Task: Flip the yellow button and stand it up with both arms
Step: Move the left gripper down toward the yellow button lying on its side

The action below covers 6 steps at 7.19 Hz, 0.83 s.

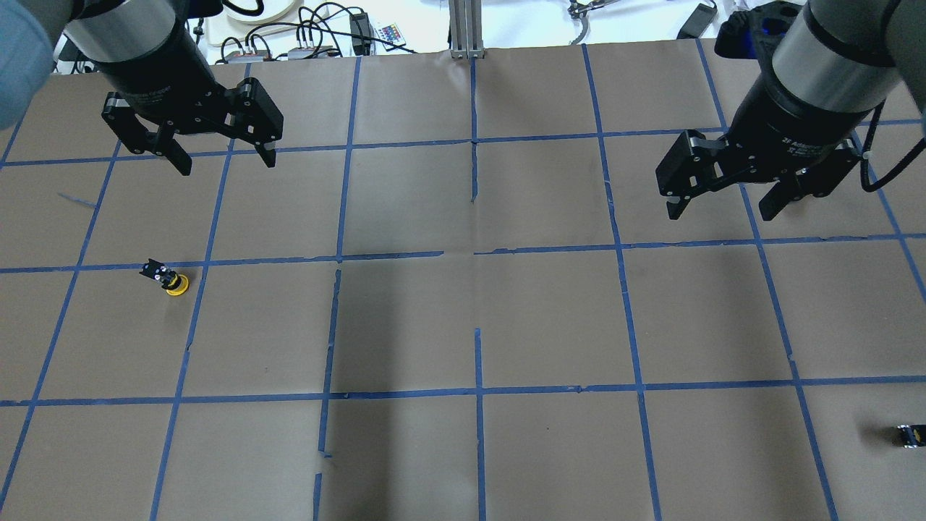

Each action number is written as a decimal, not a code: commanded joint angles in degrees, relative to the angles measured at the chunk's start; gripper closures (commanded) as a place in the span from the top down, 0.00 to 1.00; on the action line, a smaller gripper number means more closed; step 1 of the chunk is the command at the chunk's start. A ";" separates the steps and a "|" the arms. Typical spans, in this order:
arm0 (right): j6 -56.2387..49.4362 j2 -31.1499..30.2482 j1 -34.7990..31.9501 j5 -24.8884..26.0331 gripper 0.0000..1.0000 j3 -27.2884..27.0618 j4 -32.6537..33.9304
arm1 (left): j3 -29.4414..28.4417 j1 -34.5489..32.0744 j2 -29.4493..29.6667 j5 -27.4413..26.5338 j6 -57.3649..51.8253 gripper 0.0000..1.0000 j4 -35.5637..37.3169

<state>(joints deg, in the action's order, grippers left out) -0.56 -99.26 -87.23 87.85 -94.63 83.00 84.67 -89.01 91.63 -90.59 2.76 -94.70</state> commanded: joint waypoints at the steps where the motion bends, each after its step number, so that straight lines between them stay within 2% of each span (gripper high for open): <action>1: 0.12 -0.06 -0.31 1.09 1.00 -0.03 -0.47 | -0.03 0.06 0.30 0.24 -0.47 1.00 0.30; 2: 0.03 -0.15 -0.31 0.92 1.00 -0.12 -0.39 | 0.66 0.15 0.30 -0.28 -0.65 1.00 0.40; 3: 0.03 -0.06 -0.31 1.01 1.00 -0.12 -0.47 | 1.02 1.11 0.74 -0.46 -6.40 1.00 0.57; 5: 0.03 0.02 -0.31 1.01 1.00 -0.12 -0.38 | 1.46 7.32 3.80 -0.38 -14.76 1.00 0.83; 6: 0.03 -0.06 -0.31 1.10 1.00 -0.12 -0.30 | 1.63 10.66 5.47 -0.37 -21.24 1.00 3.45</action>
<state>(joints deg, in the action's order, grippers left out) -0.52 -99.33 -87.53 88.82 -94.74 82.65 86.09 -82.30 95.10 -91.00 -11.66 -93.28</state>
